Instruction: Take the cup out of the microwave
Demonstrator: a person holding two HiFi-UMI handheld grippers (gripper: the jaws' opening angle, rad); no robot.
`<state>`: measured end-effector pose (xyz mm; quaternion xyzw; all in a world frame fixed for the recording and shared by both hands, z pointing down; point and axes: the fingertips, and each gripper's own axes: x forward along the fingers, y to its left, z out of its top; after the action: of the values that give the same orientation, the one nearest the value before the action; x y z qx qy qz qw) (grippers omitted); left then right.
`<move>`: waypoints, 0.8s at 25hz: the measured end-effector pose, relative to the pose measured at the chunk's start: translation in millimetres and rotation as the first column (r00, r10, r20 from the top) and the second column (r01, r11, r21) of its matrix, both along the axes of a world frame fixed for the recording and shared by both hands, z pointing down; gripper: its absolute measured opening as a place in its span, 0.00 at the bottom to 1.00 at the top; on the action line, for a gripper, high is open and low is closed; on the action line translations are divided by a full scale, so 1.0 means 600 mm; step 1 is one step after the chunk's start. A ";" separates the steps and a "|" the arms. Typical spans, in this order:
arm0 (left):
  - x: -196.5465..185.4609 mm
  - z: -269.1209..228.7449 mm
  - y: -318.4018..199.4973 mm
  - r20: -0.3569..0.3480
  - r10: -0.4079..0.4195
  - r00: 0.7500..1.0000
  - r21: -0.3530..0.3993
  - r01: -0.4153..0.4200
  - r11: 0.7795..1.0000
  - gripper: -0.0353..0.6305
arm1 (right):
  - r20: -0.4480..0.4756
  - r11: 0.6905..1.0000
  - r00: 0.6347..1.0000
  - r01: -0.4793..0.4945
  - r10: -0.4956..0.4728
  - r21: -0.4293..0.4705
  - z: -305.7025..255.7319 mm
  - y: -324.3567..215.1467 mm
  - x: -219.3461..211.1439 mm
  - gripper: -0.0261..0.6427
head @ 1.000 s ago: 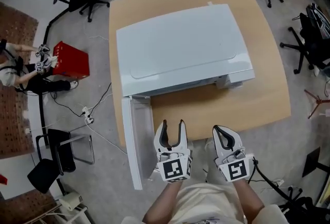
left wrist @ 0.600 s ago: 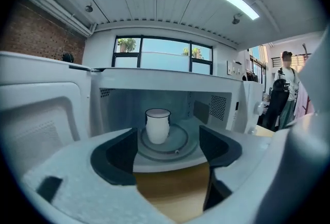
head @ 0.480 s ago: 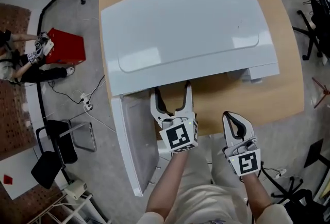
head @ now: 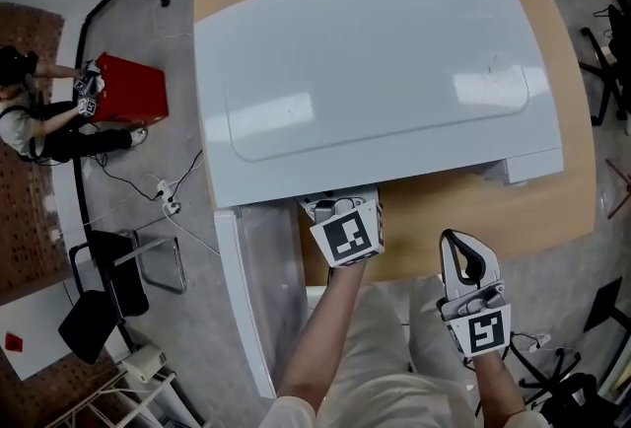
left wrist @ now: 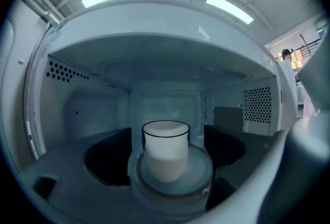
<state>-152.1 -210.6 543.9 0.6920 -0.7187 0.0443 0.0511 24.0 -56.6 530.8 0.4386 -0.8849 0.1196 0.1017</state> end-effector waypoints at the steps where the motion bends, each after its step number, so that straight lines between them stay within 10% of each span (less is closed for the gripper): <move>1: -0.002 0.004 -0.005 0.002 -0.001 1.000 0.000 0.001 1.000 0.71 | -0.001 1.000 1.000 0.002 -0.002 0.000 0.002 -0.001 -0.001 0.05; 20: 0.005 0.042 -0.066 0.038 0.059 0.998 -0.093 -0.055 0.994 0.62 | -0.016 1.000 1.000 -0.011 0.011 -0.007 0.015 -0.023 -0.011 0.05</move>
<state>-149.1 -250.5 569.3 0.7082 -0.6967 0.0928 0.0667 17.6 -70.1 540.1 0.4443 -0.8811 0.1197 0.1097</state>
